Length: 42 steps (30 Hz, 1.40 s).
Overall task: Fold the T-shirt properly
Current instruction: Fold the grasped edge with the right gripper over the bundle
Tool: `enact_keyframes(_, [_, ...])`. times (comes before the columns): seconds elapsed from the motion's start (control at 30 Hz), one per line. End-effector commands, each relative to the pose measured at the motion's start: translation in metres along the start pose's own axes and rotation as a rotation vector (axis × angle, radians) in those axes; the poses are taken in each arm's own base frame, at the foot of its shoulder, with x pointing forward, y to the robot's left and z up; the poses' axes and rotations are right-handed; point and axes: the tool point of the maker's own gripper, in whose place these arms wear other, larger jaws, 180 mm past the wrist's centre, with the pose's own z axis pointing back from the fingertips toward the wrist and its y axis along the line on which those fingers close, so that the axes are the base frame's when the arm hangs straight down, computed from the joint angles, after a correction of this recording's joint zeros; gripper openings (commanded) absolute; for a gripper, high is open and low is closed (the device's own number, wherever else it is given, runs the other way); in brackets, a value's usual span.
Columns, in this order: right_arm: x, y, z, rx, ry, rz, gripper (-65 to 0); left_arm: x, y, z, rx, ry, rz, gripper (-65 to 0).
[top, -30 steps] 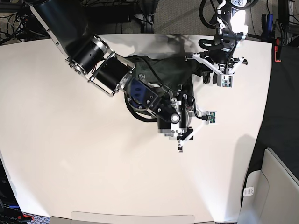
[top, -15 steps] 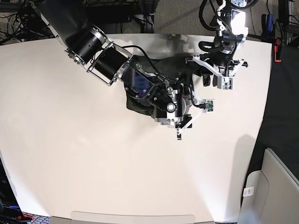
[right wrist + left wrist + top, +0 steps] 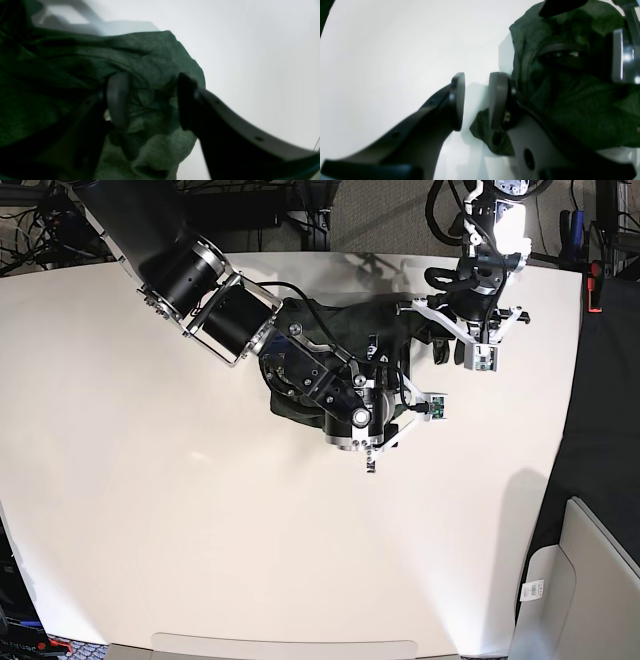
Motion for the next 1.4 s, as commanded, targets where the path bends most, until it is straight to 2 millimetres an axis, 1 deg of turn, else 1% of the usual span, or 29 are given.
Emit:
enact_keyframes(0.0, [0.012, -0.013, 0.009, -0.029, -0.031, 0.008, -44.2, 0.010, 0.000, 0.002, 0.001, -0.038, -0.006, -48.2])
enact_keyframes(0.1, [0.010, -0.012, 0.006, -0.023, -0.024, 0.003, -57.3, 0.010, 0.000, 0.002, 0.001, -0.038, -0.006, -48.2])
enact_keyframes(0.13, [0.011, -0.012, 0.007, -0.026, -0.028, 0.005, -60.7, 0.010, 0.000, 0.002, 0.001, -0.038, -0.006, -48.2])
enact_keyframes(0.17, [0.012, -0.013, 0.008, -0.027, -0.032, 0.005, -61.6, 0.010, 0.000, 0.002, 0.001, -0.038, -0.006, -48.2])
enact_keyframes(0.23, [0.020, -0.014, 0.012, -0.037, -0.062, 0.011, -60.9, 0.010, -0.001, 0.002, 0.000, -0.038, -0.007, -48.2])
enact_keyframes(0.33, [0.038, -0.021, 0.027, -0.067, -0.160, -0.001, -60.9, 0.009, -0.001, 0.002, 0.000, -0.037, -0.007, -48.2])
enact_keyframes(0.47, [0.046, -0.037, 0.044, -0.104, -0.250, -0.066, -60.9, 0.009, -0.001, 0.002, 0.000, -0.037, -0.007, -48.2])
enact_keyframes(0.53, [0.050, -0.040, 0.047, -0.109, -0.279, -0.077, -60.9, 0.009, -0.001, 0.002, 0.000, -0.037, -0.007, -48.2])
enact_keyframes(0.7, [0.061, -0.040, 0.049, -0.107, -0.347, -0.076, -60.9, 0.005, -0.007, 0.003, -0.018, -0.026, -0.010, -48.2])
enact_keyframes(0.87, [0.076, -0.029, 0.040, -0.063, -0.423, -0.100, -60.9, 0.001, -0.018, 0.004, -0.046, -0.016, -0.016, -48.2])
enact_keyframes(1.0, [0.082, -0.027, 0.033, -0.035, -0.483, -0.125, -60.9, 0.000, -0.024, 0.004, -0.062, -0.013, -0.020, -48.2])
enact_keyframes(1.13, [0.097, -0.026, 0.035, -0.023, -0.565, -0.136, -60.9, 0.000, -0.024, 0.004, -0.064, -0.013, -0.020, -48.2])
enact_keyframes(1.27, [0.099, -0.029, 0.033, -0.017, -0.598, -0.148, -60.9, -0.001, -0.024, 0.004, -0.063, -0.012, -0.019, -48.2])
enact_keyframes(1.37, [0.105, -0.030, 0.035, -0.017, -0.644, -0.155, -60.8, -0.001, -0.024, 0.004, -0.063, -0.010, -0.019, -48.2])
